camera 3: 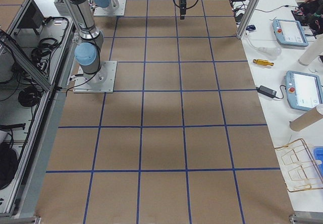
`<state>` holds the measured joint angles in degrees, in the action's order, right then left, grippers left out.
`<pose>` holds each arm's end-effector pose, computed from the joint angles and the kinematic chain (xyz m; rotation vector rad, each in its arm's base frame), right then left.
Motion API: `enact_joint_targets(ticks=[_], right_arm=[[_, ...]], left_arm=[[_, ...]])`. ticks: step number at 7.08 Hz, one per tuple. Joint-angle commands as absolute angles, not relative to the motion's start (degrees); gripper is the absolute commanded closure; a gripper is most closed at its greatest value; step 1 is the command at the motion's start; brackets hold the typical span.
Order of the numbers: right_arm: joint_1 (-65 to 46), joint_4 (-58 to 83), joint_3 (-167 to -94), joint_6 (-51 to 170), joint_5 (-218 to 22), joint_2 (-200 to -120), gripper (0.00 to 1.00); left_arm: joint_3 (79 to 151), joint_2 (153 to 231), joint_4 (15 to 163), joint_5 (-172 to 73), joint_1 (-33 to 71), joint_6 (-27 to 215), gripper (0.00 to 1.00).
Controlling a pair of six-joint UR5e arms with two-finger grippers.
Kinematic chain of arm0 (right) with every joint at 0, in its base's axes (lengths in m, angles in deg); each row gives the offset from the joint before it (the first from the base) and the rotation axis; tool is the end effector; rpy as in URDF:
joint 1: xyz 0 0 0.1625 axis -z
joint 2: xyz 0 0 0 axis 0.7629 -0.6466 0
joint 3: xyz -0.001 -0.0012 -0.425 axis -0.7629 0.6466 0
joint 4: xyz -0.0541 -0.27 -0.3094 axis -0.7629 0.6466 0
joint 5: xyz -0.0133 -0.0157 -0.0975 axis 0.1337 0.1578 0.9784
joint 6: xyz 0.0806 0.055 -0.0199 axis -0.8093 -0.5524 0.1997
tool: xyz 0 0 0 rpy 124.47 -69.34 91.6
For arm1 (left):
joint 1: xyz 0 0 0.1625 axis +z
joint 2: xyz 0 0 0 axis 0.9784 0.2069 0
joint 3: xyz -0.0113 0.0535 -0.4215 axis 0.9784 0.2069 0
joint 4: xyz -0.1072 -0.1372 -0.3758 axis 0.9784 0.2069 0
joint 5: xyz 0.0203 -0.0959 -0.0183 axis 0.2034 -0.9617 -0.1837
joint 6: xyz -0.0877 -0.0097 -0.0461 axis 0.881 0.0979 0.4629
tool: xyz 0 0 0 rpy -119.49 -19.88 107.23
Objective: Weigh mango
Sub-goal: 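Move the left gripper away from the scale toward the near table edge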
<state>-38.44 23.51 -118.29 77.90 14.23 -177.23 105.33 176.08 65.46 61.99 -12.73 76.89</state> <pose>0.1182 -0.5194 0.5422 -0.0057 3.1270 -0.1205 -0.1402 -0.5184 0.5272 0.0903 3.1373 -0.0696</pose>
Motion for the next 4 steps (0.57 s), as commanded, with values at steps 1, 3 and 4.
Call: enact_joint_targets(ticks=[1,3,4], right_arm=[[-38.44,23.51,-118.29,77.9,14.29,-177.15,0.0],[-38.44,23.51,-118.29,77.9,14.21,-177.15,0.0],[-38.44,23.51,-118.29,77.9,14.29,-177.15,0.0]], left_arm=[[105.72,175.52,65.45,62.34,-12.73,76.07,0.0],[105.55,175.08,65.53,62.61,-11.77,69.18,0.0],[105.9,174.21,66.4,62.7,-9.68,62.68,0.0]])
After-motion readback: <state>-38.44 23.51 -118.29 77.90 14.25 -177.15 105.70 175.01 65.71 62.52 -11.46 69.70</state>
